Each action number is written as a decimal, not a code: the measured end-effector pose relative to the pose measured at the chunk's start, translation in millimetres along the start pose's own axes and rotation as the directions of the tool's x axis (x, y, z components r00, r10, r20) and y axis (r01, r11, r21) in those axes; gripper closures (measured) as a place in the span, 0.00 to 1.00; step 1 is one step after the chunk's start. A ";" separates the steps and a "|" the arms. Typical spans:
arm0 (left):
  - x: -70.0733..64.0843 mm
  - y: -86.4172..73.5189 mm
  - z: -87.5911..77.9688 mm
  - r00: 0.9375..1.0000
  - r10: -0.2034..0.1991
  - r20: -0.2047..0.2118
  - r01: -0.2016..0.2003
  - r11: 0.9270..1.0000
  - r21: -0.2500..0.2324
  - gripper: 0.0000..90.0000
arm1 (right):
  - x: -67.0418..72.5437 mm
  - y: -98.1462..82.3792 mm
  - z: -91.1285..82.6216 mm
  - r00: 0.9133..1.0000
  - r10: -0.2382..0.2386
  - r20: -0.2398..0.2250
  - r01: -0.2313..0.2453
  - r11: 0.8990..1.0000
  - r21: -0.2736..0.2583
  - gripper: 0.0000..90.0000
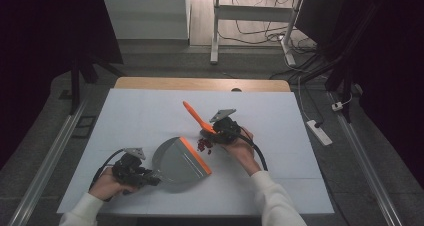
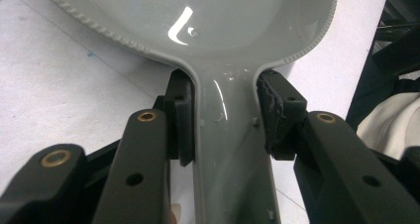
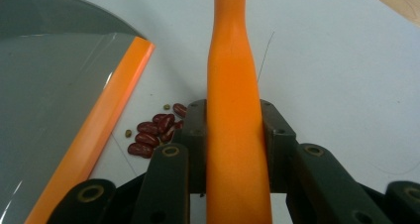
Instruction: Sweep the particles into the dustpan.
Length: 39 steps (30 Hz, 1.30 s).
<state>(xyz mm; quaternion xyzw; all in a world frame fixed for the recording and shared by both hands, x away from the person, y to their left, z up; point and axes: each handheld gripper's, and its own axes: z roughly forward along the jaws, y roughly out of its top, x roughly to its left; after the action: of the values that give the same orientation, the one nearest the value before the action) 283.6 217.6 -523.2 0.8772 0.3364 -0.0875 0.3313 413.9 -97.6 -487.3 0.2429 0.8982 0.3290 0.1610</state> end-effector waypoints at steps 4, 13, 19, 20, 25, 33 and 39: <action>-0.3 0.1 0.3 1.000 0.000 -0.001 0.000 1.000 0.003 0.68 | 3.5 1.3 0.9 1.000 -0.007 -0.014 0.007 1.000 -0.001 0.77; -0.7 0.2 0.3 1.000 0.000 -0.003 0.000 1.000 0.004 0.68 | 10.2 3.7 2.3 0.999 -0.036 -0.032 0.036 0.999 0.001 0.77; -0.6 0.2 0.4 1.000 0.002 -0.003 -0.002 1.000 0.003 0.68 | 15.0 5.2 3.3 0.998 -0.049 -0.037 0.049 0.999 -0.002 0.77; -0.7 0.2 0.4 1.000 0.000 -0.003 0.000 1.000 0.003 0.68 | 16.3 5.6 3.6 0.998 -0.051 -0.044 0.051 0.999 -0.003 0.77; -0.5 0.2 0.4 1.000 0.003 -0.003 -0.003 1.000 0.004 0.68 | 19.8 6.9 4.7 0.996 -0.062 -0.057 0.061 0.998 -0.007 0.77; -0.7 0.2 0.8 1.000 0.002 -0.003 -0.002 1.000 0.004 0.68 | 23.9 7.3 5.1 0.996 -0.068 -0.065 0.068 0.998 -0.011 0.77; -0.6 0.1 0.7 1.000 0.002 -0.003 -0.002 1.000 0.004 0.68 | 29.3 9.2 6.2 0.993 -0.076 -0.087 0.074 0.997 -0.019 0.77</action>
<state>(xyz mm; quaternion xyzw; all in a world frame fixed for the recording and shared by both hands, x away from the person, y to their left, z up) 283.3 216.7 -523.5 0.8784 0.3356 -0.0865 0.3292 395.4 -72.4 -489.5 0.1929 0.9104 0.3401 0.1354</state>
